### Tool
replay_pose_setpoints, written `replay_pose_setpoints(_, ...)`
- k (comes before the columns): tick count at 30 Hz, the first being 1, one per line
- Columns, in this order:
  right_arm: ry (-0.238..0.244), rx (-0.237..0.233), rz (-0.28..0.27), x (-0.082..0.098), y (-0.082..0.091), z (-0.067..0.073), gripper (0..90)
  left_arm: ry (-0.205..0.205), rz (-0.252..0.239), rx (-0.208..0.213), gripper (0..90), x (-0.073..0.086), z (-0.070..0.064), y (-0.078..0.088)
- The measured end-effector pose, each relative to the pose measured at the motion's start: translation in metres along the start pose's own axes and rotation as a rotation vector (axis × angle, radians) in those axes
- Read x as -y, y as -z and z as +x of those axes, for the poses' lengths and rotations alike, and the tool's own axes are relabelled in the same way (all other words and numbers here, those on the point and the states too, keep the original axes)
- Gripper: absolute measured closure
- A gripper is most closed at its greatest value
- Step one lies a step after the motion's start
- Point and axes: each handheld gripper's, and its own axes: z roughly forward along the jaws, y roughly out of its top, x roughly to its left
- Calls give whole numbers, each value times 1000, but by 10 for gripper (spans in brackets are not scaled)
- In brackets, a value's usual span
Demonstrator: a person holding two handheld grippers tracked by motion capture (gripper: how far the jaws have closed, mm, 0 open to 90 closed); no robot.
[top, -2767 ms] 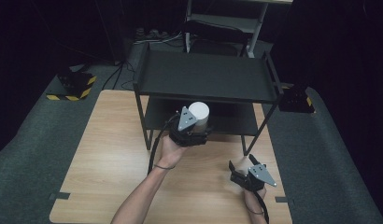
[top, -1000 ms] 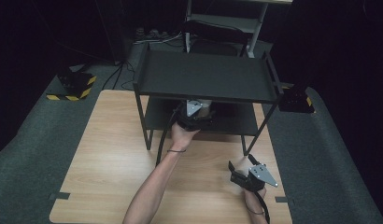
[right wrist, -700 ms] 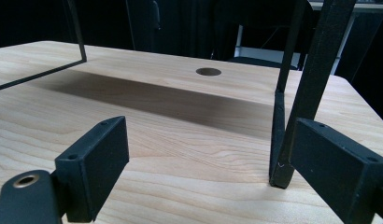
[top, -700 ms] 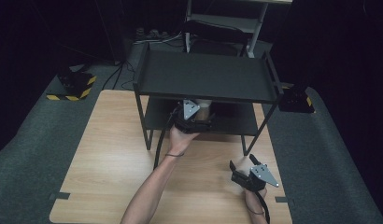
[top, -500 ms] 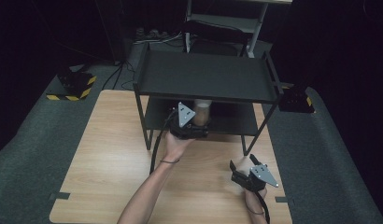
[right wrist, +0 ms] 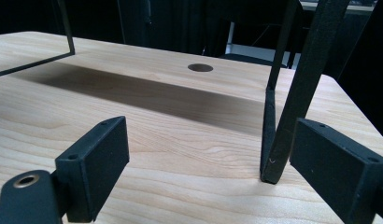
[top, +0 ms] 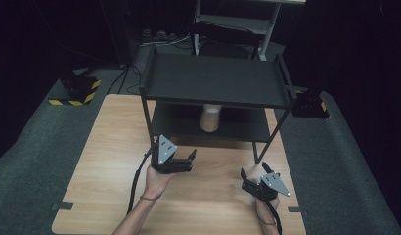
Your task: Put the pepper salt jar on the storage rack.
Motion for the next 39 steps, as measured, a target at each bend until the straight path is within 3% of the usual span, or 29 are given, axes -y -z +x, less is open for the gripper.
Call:
replay_pose_setpoints(5, 11, 1, 7, -1, -1, 1, 109, -3, 60, -28, 15, 31, 10, 15)
replay_pose_setpoints(8, 17, 3, 13, -2, -1, 2, 109, 4, 102, -68, 15, 47, 16, 18)
replay_pose_setpoints(10, 22, 4, 16, -2, -2, 3, 109, 34, 120, -89, 15, 56, 21, 19)
replay_pose_setpoints(14, 31, 4, 24, -3, -3, 4, 109, 149, 128, -139, 17, 74, 35, 20)
replay_pose_setpoints(16, 39, 4, 33, -5, -4, 5, 109, 164, 125, -150, 18, 80, 39, 20)
replay_pose_setpoints(22, 44, 7, 43, -6, -5, 6, 108, 195, 157, -173, 19, 84, 43, 19)
replay_pose_setpoints(24, 37, 9, 43, -6, -5, 6, 108, 206, 144, -171, 19, 86, 44, 19)
replay_pose_setpoints(32, 40, 8, 45, -6, -5, 7, 109, 242, 175, -167, 14, 84, 48, 20)
replay_pose_setpoints(39, 48, 0, 48, -7, -5, 7, 109, 231, 192, -168, 11, 82, 47, 19)
